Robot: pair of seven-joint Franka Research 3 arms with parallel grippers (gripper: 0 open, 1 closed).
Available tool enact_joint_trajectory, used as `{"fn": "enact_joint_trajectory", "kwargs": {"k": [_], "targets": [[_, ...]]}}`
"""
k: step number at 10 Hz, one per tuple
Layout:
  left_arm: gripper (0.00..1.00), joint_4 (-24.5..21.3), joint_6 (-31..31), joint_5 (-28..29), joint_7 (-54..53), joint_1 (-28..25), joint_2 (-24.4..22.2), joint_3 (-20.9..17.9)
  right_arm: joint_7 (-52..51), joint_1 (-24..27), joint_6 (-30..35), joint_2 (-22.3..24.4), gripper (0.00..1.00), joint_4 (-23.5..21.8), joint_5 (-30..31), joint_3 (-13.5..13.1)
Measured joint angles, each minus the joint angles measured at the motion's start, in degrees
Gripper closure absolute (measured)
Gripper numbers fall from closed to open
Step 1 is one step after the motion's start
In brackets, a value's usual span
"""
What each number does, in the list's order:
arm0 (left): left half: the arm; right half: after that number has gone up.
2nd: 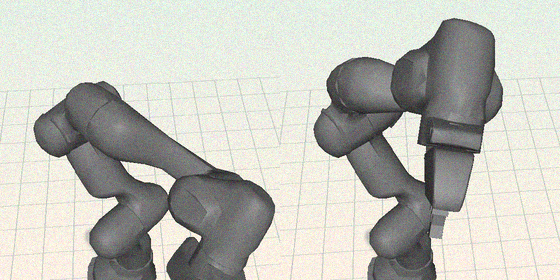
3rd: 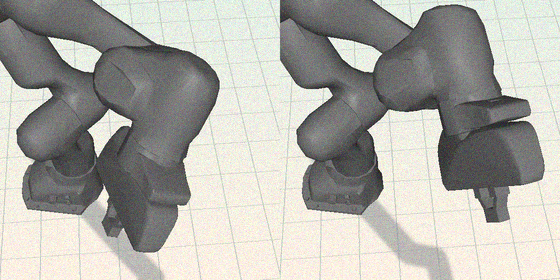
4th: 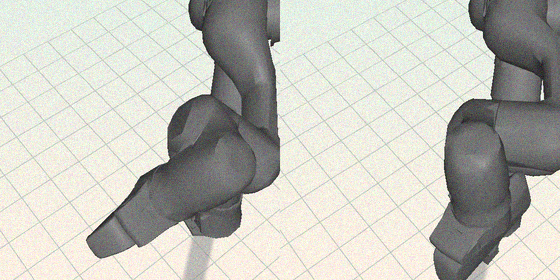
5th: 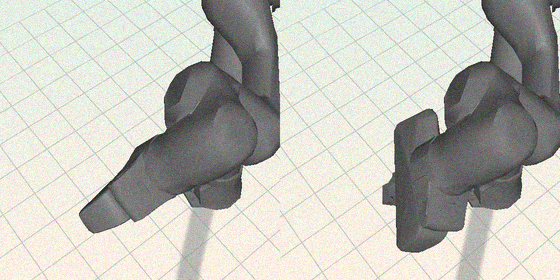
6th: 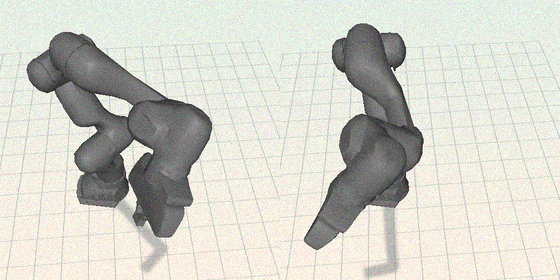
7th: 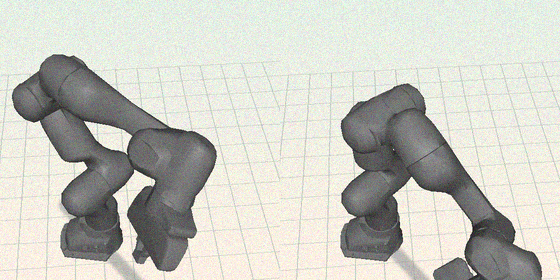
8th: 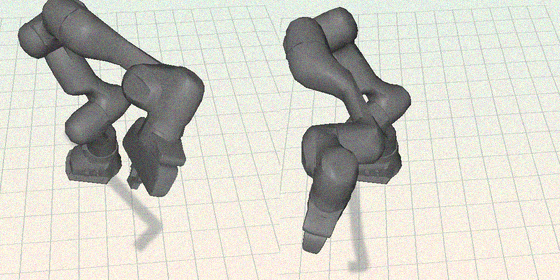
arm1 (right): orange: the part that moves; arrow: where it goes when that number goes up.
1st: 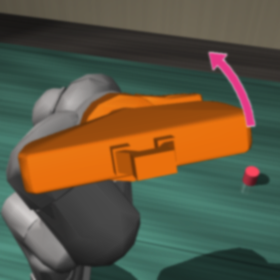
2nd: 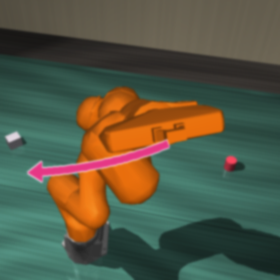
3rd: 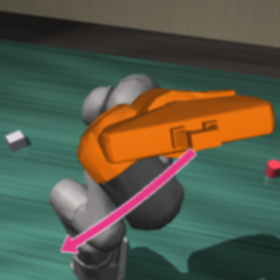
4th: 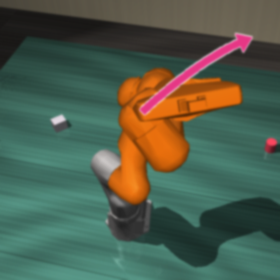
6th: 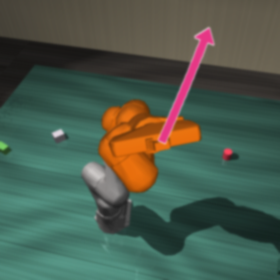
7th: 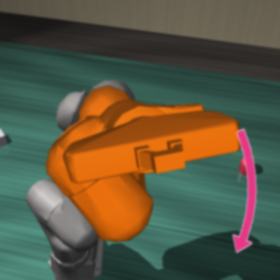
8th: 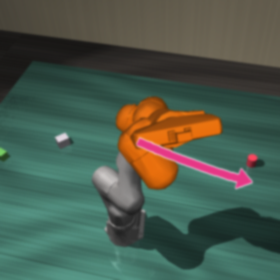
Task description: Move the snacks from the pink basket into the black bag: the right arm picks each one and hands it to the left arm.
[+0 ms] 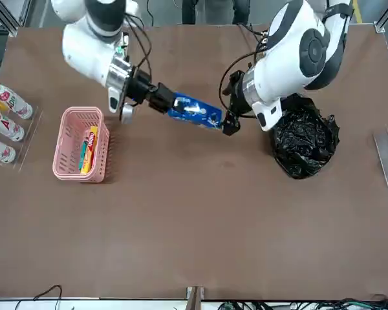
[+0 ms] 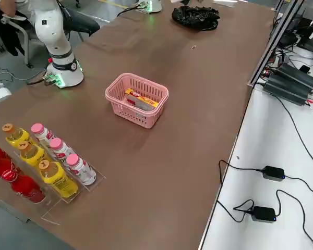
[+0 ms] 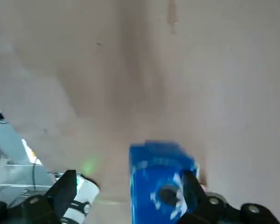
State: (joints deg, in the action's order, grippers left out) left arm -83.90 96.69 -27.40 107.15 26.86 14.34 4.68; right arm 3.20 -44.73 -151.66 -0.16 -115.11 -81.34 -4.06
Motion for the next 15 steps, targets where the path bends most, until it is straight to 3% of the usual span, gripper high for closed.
{"fn": "enact_joint_trajectory", "kwargs": {"k": [2,8,15], "targets": [[0.0,0.07,-3.33,0.05,0.02,-0.81,-0.89,0.0,0.21,-2.69,-2.92,-1.08,0.5,0.85,-1.68,-0.06],[0.0,0.27,-3.66,-0.01,-0.05,-3.09,-1.16,0.16,1.25,-2.71,-2.85,-1.96,0.5,2.78,-2.06,-0.35],[0.0,1.1,-0.15,1.97,-0.36,-2.89,-1.07,0.83,1.92,-3.71,-4.62,-1.99,0.5,3.15,-2.23,-0.3]]}}
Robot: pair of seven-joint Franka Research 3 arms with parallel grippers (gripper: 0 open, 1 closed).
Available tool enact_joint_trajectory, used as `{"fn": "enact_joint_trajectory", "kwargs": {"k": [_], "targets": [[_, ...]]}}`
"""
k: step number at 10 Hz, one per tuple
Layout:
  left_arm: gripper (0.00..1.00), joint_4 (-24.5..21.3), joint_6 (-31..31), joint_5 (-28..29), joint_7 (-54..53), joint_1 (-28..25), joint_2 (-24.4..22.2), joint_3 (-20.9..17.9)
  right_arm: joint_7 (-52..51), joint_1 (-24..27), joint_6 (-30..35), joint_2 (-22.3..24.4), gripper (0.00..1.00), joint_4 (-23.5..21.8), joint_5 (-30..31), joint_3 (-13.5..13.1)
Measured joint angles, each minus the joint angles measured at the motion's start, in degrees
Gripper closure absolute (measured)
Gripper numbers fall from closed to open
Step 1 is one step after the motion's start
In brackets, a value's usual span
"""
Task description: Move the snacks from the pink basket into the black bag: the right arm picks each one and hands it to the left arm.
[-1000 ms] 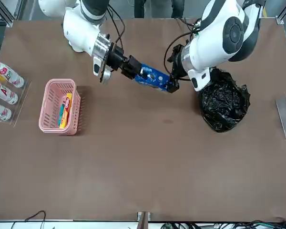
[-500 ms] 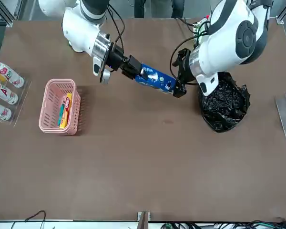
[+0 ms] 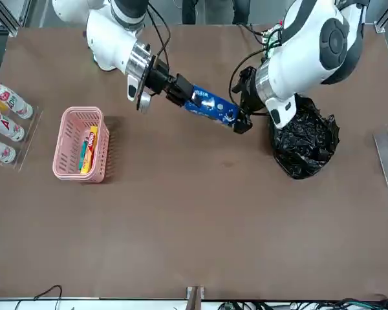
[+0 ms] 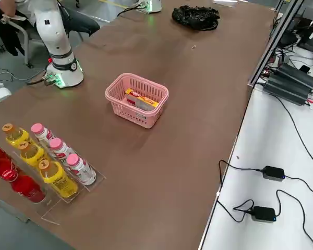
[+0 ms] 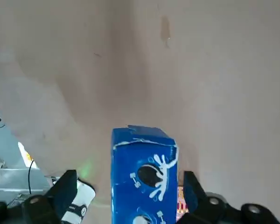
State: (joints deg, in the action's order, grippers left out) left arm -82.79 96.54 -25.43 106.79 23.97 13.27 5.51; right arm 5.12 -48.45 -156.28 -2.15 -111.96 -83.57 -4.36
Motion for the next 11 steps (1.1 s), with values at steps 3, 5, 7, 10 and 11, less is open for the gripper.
{"fn": "enact_joint_trajectory", "kwargs": {"k": [3,5,7,10,11], "targets": [[0.0,-0.01,1.23,0.17,-0.54,0.96,0.42,0.51,0.01,-0.44,-0.22,-0.01,0.5,0.15,-0.01,0.0],[0.01,-0.23,1.23,0.22,-1.56,1.4,1.08,1.91,0.02,-1.01,-0.44,-0.02,0.5,0.63,-0.02,0.01],[0.08,-0.23,1.43,0.24,-1.61,2.23,2.01,2.17,0.02,-1.76,-0.45,-0.03,0.5,0.88,-0.03,0.02],[0.44,-0.06,1.33,0.24,-1.64,1.85,1.98,2.15,0.0,-1.94,-0.92,-0.31,0.49,1.01,-0.03,-0.08],[0.44,-0.06,1.32,0.24,-1.62,1.77,1.98,2.16,0.0,-1.94,-0.93,-0.42,0.49,1.15,-0.03,-0.08]]}}
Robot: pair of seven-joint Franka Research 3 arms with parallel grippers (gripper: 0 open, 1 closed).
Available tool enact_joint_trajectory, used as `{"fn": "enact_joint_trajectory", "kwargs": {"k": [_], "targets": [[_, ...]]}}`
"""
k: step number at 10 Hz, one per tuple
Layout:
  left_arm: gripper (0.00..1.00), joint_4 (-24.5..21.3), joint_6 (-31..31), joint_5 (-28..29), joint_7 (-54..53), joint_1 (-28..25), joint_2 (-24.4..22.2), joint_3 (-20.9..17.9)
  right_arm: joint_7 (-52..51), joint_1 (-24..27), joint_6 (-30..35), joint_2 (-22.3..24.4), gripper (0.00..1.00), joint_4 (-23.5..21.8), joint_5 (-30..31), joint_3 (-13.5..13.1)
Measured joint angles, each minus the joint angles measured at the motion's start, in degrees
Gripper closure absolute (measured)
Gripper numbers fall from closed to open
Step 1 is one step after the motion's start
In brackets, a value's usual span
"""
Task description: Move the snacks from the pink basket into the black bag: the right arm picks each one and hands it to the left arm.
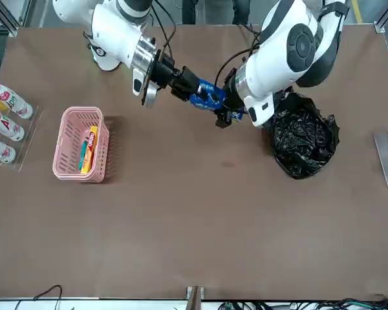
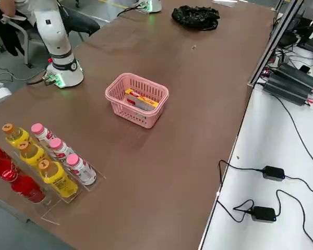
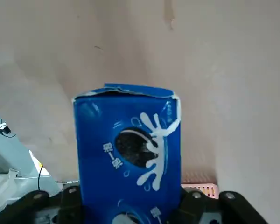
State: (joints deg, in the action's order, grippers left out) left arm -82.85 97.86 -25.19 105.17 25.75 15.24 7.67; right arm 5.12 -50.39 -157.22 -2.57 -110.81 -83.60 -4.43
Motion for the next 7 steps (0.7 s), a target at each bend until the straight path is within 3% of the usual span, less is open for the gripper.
{"fn": "enact_joint_trajectory", "kwargs": {"k": [2,3,5,7], "targets": [[0.44,0.02,-0.02,0.0,0.01,-0.21,-0.02,0.0,0.03,0.0,-0.04,-0.13,0.43,0.29,0.0,-0.01],[0.44,0.02,-0.01,0.01,0.03,-0.3,-0.02,-0.05,0.11,0.0,-0.05,-0.15,0.35,0.44,-0.03,-0.01],[0.44,-0.22,-0.77,0.99,-0.01,-0.71,0.04,-0.36,0.26,0.0,-0.05,-0.14,0.05,1.07,-0.15,0.0],[0.44,-0.26,-3.75,2.11,-0.53,-2.58,0.04,-0.5,0.27,-0.01,-0.05,-0.14,0.0,1.16,-0.31,-0.02]]}}
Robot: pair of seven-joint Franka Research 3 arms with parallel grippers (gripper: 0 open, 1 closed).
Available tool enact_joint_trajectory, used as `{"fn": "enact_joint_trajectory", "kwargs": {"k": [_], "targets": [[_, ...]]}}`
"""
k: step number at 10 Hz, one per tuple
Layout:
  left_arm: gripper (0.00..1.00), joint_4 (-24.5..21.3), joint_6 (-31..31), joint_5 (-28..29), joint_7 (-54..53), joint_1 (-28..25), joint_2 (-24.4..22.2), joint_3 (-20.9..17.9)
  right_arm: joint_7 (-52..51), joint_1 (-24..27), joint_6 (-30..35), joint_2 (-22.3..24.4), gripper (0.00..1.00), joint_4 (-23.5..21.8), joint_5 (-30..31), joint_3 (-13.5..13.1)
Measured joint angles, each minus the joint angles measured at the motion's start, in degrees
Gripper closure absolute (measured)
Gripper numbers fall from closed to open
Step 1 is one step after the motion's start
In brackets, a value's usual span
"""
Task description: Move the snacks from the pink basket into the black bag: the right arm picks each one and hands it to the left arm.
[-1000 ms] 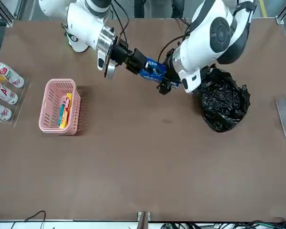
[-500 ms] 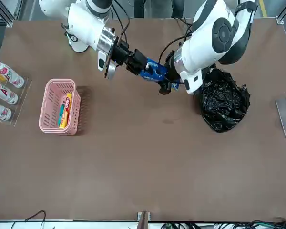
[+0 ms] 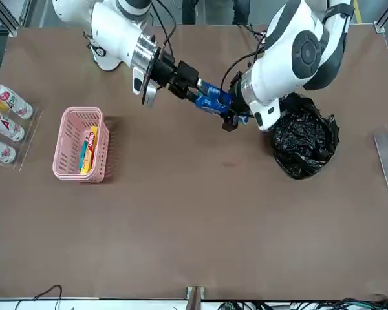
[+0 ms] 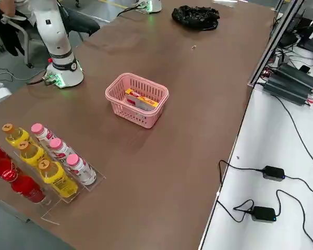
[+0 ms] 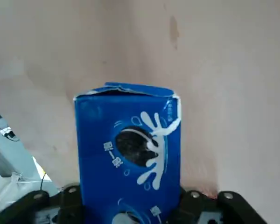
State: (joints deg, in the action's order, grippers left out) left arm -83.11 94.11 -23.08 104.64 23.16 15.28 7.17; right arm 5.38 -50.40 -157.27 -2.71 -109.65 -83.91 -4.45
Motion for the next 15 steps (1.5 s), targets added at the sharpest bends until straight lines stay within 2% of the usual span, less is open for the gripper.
{"fn": "enact_joint_trajectory", "kwargs": {"k": [2,3,4,6,8,10,12,15], "targets": [[0.44,-1.14,-2.49,3.08,-0.72,-3.61,0.01,-0.07,-0.1,0.03,0.0,0.0,0.0,-0.03,0.0,-0.35],[0.44,-3.09,-3.01,5.5,-1.91,-5.48,-0.11,-0.07,-0.55,0.26,0.0,-0.02,0.0,-0.21,0.76,-0.77],[0.44,-5.8,-3.13,7.63,-4.34,-7.15,-0.52,-0.08,-1.76,0.93,0.01,-0.05,0.0,-0.61,2.92,-1.09],[0.44,-12.01,-3.2,10.76,-12.32,-11.91,-2.87,-0.13,-2.74,3.64,1.46,-0.11,0.0,-1.18,12.16,-1.33],[0.44,-18.21,-3.31,14.14,-19.5,-15.99,-5.19,-0.14,-3.04,7.97,8.06,-0.11,0.0,-1.19,21.59,-1.45],[0.44,-24.77,-3.25,17.81,-24.25,-20.17,-6.78,-0.05,-3.43,13.34,17.33,0.18,0.0,-1.01,31.01,-1.61],[0.44,-30.78,-2.96,19.96,-28.45,-24.72,-10.39,0.0,-3.56,17.72,26.43,1.55,0.0,-0.72,41.55,-1.68],[0.44,-38.35,3.47,24.26,-30.86,-28.87,-12.7,0.04,-3.44,22.67,38.92,4.12,0.0,-0.56,59.69,-1.75]]}}
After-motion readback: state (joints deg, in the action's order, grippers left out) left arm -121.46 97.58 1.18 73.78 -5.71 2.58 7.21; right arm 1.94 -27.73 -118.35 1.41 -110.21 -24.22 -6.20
